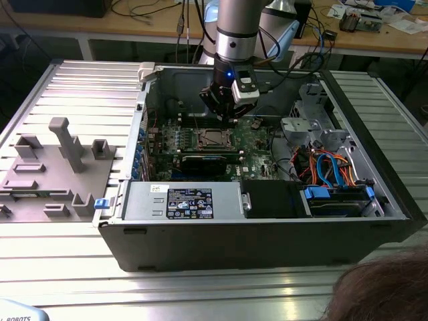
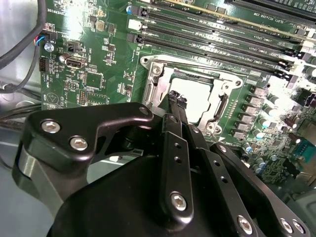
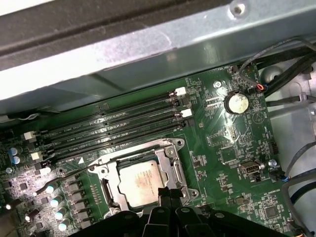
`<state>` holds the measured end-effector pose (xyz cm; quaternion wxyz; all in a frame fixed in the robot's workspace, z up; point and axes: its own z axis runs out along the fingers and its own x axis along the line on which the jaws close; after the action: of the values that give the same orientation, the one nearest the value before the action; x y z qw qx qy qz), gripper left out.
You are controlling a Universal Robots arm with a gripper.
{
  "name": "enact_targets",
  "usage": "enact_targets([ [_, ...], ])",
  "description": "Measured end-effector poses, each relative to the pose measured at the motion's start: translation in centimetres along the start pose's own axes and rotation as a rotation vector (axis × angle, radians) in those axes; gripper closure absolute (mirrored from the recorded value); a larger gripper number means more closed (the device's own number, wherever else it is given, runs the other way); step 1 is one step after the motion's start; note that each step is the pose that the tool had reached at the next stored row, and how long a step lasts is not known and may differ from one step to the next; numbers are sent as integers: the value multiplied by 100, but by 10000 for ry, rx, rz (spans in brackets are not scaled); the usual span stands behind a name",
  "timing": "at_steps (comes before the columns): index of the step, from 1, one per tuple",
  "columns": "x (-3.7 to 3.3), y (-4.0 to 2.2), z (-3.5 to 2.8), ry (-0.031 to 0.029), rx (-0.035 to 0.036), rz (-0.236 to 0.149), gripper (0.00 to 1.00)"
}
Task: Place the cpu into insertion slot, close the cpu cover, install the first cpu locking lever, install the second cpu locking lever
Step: 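Install the first cpu locking lever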
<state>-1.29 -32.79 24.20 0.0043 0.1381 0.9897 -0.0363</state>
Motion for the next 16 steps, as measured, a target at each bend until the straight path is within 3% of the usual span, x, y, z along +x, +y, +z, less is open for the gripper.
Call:
enact_targets([
  [16, 0, 0, 0, -32, -8, -452, 89],
])
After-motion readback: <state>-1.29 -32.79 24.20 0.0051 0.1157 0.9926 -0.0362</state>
